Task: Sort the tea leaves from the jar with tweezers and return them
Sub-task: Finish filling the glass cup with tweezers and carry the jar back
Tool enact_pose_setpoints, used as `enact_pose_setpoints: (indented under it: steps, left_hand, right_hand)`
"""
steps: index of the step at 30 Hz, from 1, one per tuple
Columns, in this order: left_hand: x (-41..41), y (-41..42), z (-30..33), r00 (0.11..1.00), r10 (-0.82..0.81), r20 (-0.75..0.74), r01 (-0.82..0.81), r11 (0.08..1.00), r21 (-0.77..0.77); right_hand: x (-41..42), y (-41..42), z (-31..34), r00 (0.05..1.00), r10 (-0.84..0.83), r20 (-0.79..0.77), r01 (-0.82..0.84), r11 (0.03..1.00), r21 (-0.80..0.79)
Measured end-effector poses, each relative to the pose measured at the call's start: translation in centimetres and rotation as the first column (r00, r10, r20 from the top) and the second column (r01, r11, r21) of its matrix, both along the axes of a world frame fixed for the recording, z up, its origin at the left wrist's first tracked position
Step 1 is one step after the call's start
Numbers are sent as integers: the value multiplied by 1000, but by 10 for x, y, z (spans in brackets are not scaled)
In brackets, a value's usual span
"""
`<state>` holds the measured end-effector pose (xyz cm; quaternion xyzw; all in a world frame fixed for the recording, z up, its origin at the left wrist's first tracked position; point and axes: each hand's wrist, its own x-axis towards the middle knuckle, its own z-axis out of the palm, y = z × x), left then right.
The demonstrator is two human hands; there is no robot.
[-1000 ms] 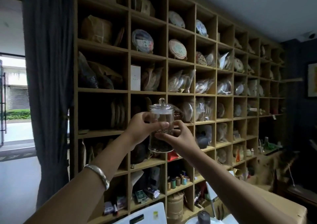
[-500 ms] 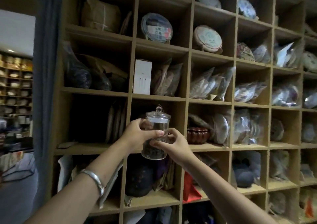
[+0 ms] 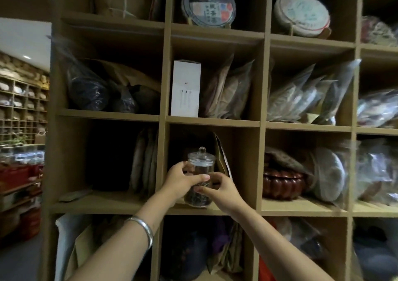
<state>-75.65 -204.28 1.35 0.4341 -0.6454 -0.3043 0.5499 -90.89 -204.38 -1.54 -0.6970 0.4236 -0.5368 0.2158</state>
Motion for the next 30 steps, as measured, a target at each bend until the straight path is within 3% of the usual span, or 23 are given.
enact_pose_setpoints:
  steps: [14,23,30]
  left_hand:
    - [-6,-68,-31,1000,-15,20,15,999,31]
    - [-8,-95,-49,996,5,-91,-2,1000,31]
    - [-13,-91,-53,991,82,-108,-77,996,51]
  right_hand:
    - [-9,-62,-29,1000,3,29,-5,997,72]
    - [-3,-78,-45,995,-38,93,34,998,48]
    - [-6,-80,-45,998,-40,43,38,998,58]
